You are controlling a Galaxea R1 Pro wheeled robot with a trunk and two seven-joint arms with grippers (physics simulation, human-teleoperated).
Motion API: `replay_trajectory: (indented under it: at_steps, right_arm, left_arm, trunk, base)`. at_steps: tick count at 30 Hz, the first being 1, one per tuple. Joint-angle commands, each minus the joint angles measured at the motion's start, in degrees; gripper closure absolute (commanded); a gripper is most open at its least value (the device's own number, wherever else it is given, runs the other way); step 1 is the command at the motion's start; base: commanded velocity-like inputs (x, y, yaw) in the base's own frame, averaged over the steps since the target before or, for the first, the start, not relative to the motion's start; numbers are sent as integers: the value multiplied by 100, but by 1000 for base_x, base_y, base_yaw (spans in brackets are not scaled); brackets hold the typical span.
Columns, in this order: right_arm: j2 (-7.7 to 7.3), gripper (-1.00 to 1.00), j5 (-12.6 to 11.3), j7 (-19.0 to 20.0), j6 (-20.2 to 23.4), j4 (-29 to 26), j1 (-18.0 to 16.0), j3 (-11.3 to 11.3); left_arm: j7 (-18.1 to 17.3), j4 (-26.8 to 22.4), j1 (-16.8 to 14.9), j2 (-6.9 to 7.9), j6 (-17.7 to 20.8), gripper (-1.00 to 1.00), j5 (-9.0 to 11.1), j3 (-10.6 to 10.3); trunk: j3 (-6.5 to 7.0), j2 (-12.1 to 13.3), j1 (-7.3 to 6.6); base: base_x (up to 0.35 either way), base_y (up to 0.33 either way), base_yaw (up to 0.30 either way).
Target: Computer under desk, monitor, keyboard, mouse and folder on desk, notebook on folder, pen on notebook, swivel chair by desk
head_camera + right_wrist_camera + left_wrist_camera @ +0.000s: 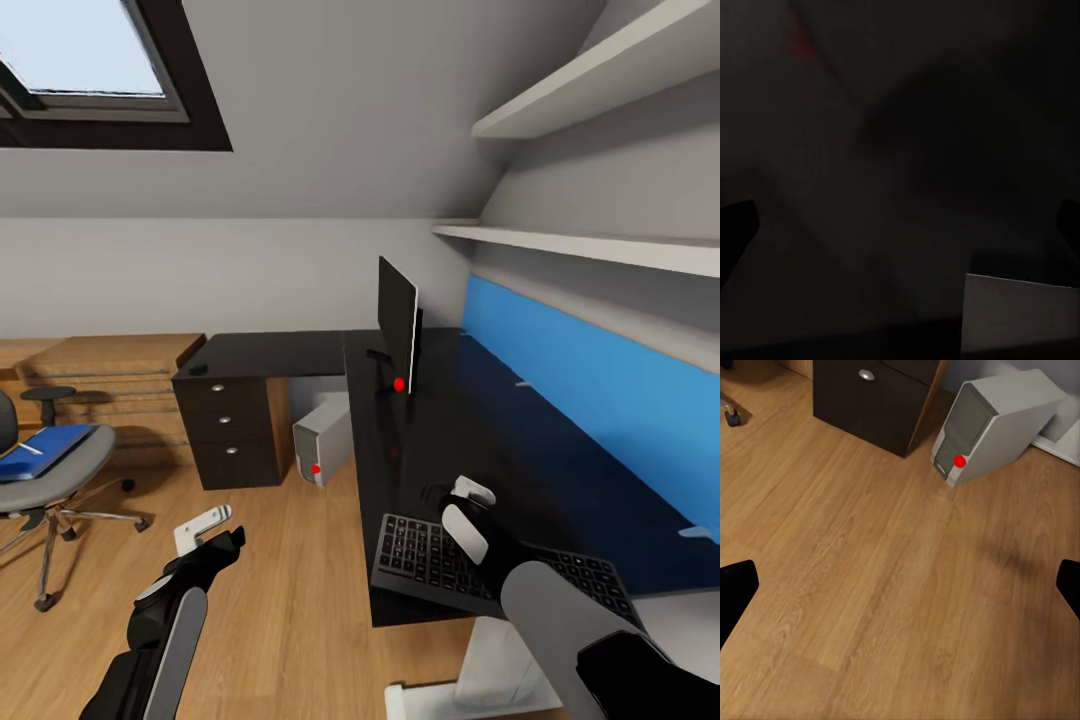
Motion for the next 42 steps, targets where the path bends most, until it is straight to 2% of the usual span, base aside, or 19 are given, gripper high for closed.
replay_trajectory:
  at_steps: [1,8,14,15,18,19,23,25,26,33,42]
  right_arm:
    - [-4,-100,-27,-46,23,-12,-3,41]
    - [-5,-100,-22,-52,23,-29,-1,42]
    - [-14,-100,-9,-65,25,-348,10,35]
    - [-35,-100,51,-282,30,-1072,92,22]
    - [-47,-100,106,-617,35,-1579,288,19]
    - [-51,-100,149,-861,40,-1914,469,21]
    - [-50,-100,251,-1275,69,-2547,793,36]
    - [-53,-100,337,-1463,130,-2950,959,103]
    - [-56,-100,422,-1561,210,-3257,1097,233]
    - [-52,-100,523,-1657,315,-3650,1311,605]
    - [-35,-100,521,-1645,311,-3696,1327,647]
  left_arm:
    - [42,-5,-4,-3,17,-100,61,3]
    - [43,2,-4,-3,17,-100,61,-2]
    - [43,3,-4,-3,17,-100,61,-3]
    - [43,3,-4,-3,17,-100,61,-3]
    - [43,4,-4,-3,17,-100,61,-3]
    - [43,4,-4,-3,17,-100,61,-3]
    - [43,4,-4,-3,17,-100,61,-3]
    - [43,4,-4,-3,17,-100,59,-3]
    - [43,12,-4,-3,15,-100,60,-3]
    - [36,85,-4,-3,6,-100,52,-9]
    - [34,91,-4,-3,8,-100,52,-11]
  trunk:
    - [12,38,-23]
    - [138,319,-176]
    - [245,559,-308]
    - [263,599,-330]
    - [263,599,-330]
    - [263,599,-330]
    - [263,599,-330]
    - [263,599,-330]
    - [263,599,-330]
    - [263,599,-330]
    - [263,599,-330]
  base:
    - [0,0,0]
    - [0,0,0]
    - [0,0,0]
    - [0,0,0]
    - [0,0,0]
    - [0,0,0]
    - [0,0,0]
    - [0,0,0]
    - [0,0,0]
    - [-88,0,0]
    - [-312,0,0]
